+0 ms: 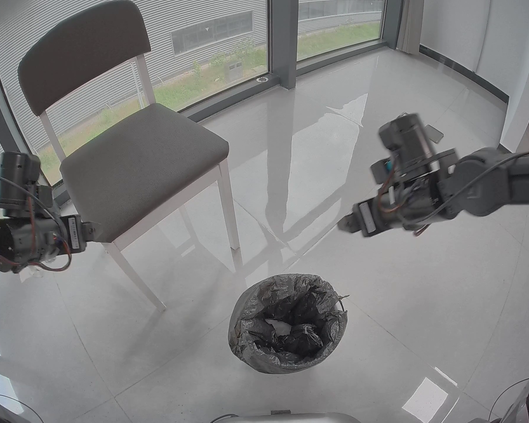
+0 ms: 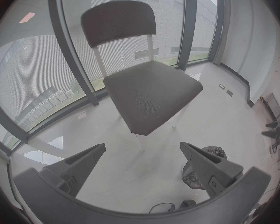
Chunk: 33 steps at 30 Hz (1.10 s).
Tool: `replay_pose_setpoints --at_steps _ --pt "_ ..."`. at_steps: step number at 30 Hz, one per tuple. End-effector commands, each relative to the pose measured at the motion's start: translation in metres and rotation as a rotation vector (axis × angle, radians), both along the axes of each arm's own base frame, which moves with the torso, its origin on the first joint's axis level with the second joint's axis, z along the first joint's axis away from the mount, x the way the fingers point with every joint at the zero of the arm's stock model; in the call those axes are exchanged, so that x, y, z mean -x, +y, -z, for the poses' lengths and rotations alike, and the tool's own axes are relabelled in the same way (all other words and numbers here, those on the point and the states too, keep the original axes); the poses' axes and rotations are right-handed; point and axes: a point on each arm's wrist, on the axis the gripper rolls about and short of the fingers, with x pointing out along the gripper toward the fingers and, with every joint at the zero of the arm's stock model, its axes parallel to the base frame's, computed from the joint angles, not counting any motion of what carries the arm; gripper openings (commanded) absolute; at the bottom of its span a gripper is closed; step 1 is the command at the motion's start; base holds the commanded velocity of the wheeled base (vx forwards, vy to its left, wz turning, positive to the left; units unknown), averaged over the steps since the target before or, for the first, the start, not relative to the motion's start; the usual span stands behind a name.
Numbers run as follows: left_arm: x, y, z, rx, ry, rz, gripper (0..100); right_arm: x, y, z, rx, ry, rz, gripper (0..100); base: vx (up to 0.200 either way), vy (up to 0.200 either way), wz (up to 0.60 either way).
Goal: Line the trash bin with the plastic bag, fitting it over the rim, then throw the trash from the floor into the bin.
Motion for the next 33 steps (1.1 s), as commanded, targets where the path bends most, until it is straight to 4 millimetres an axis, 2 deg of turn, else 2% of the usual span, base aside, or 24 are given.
replay_pose_setpoints --at_steps 1,4,7,8,9,10,11,13,14,15,17,20,23,24,27,30,32,33 --pt "0.131 0.012 -0.06 0.012 -0.229 0.018 100 0.157 -0.112 -0.116 -0.005 -0.364 0.244 100 0.0 0.0 0.0" --pt "0.177 0.015 -0.061 0.015 -0.265 0.032 100 0.225 -0.14 -0.121 0.049 -0.381 0.262 100 0.0 0.0 0.0" --pt "0.227 0.019 -0.056 0.019 -0.288 0.034 100 0.294 -0.168 -0.112 0.088 -0.381 0.274 100 0.0 0.0 0.0" --pt "0.247 0.02 -0.05 0.018 -0.279 0.034 100 0.294 -0.168 -0.112 0.088 -0.381 0.274 100 0.0 0.0 0.0" --pt "0.262 0.022 -0.045 0.016 -0.27 0.035 100 0.337 -0.185 -0.099 0.096 -0.382 0.295 100 0.0 0.0 0.0" --pt "0.276 0.023 -0.04 0.017 -0.262 0.031 100 0.355 -0.19 -0.093 0.102 -0.379 0.322 100 0.0 0.0 0.0" --pt "0.293 0.024 -0.033 0.016 -0.253 0.027 100 0.376 -0.193 -0.085 0.115 -0.373 0.377 100 0.0 0.0 0.0" --pt "0.316 0.024 -0.025 0.014 -0.249 0.019 100 0.406 -0.192 -0.072 0.132 -0.359 0.463 100 0.0 0.0 0.0" --pt "0.316 0.024 -0.025 0.014 -0.249 0.019 100 0.406 -0.192 -0.072 0.132 -0.359 0.463 100 0.0 0.0 0.0" --pt "0.341 0.023 -0.016 0.011 -0.255 -0.007 100 0.444 -0.188 -0.053 0.13 -0.344 0.509 100 0.0 0.0 0.0" --pt "0.354 0.02 -0.01 0.008 -0.249 -0.034 100 0.468 -0.188 -0.032 0.109 -0.341 0.485 100 0.0 0.0 0.0" --pt "0.37 0.015 0.002 0.002 -0.253 -0.069 100 0.493 -0.189 0.0 0.092 -0.356 0.482 100 0.0 0.0 0.0" --pt "0.377 0.013 0.01 0.001 -0.255 -0.076 100 0.501 -0.183 0.014 0.089 -0.358 0.518 100 0.0 0.0 0.0" --pt "0.383 0.012 0.016 -0.001 -0.252 -0.08 100 0.506 -0.174 0.023 0.078 -0.345 0.548 100 0.0 0.0 0.0" --pt "0.388 0.01 0.023 -0.004 -0.271 -0.09 100 0.512 -0.167 0.044 -0.008 -0.365 0.459 100 0.0 0.0 0.0" --pt "0.394 0.009 0.03 -0.003 -0.318 -0.097 100 0.507 -0.166 0.063 -0.06 -0.33 0.37 100 0.0 0.0 0.0" --pt "0.395 0.009 0.028 0.0 -0.336 -0.105 100 0.492 -0.165 0.068 -0.089 -0.298 0.372 100 0.0 0.0 0.0" --pt "0.395 0.009 0.028 0.0 -0.336 -0.105 100 0.492 -0.165 0.068 -0.089 -0.298 0.372 100 0.0 0.0 0.0"
